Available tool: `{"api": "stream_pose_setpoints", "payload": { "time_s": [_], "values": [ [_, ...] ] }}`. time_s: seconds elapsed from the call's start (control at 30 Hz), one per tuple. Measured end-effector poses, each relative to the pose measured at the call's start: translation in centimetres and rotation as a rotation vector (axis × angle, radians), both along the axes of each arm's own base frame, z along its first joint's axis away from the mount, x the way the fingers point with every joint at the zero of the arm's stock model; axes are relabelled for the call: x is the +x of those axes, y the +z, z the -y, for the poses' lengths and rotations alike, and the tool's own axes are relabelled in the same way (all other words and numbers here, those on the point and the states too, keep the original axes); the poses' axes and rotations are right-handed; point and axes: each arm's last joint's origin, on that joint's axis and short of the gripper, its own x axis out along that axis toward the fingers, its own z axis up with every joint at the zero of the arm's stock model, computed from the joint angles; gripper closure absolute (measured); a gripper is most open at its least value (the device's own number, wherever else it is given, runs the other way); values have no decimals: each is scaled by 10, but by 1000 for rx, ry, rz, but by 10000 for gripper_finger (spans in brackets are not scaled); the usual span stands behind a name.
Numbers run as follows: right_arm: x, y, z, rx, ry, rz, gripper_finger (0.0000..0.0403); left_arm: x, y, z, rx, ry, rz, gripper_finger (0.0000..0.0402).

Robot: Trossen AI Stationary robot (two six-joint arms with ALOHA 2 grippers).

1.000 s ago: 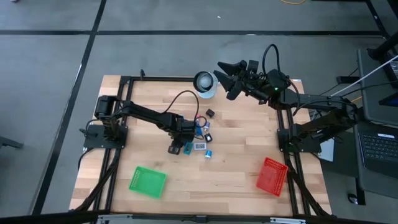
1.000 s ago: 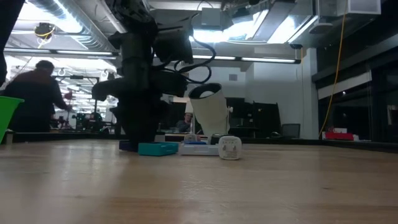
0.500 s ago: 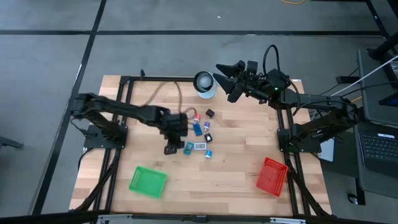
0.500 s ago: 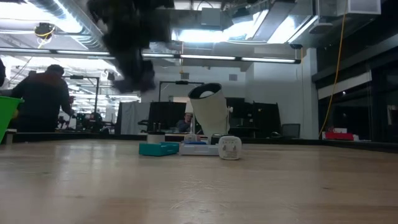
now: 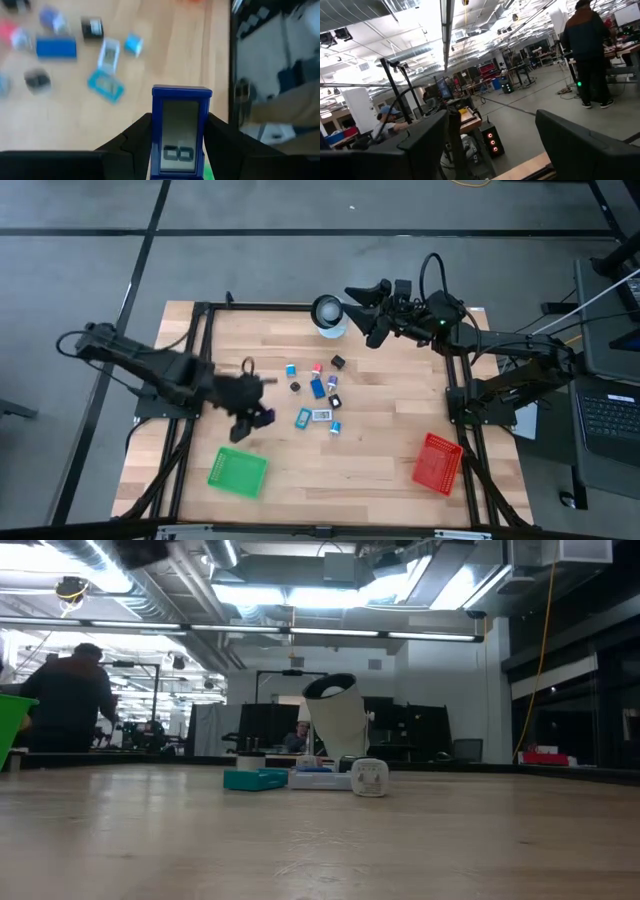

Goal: Pick & Place Office items
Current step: Put the purple digital clock into the green bin, then put the light blue digital clock into the green bin

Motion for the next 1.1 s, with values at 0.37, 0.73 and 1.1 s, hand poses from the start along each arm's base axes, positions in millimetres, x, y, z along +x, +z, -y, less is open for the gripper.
{"api": "stream_pose_setpoints", "payload": {
  "time_s": [0.37, 0.73, 1.1],
  "values": [
    [-1, 0, 3, 15, -13, 3, 96, -23, -76, 92, -121, 59, -113, 254],
    [-1, 0, 8, 42, -21, 12, 96, -32, -132, 113, -82, 122, -294, 244],
    [-2, 1, 8, 56, -16, 22, 96, -32, -129, 112, -92, 117, -298, 126]
  ]
}}
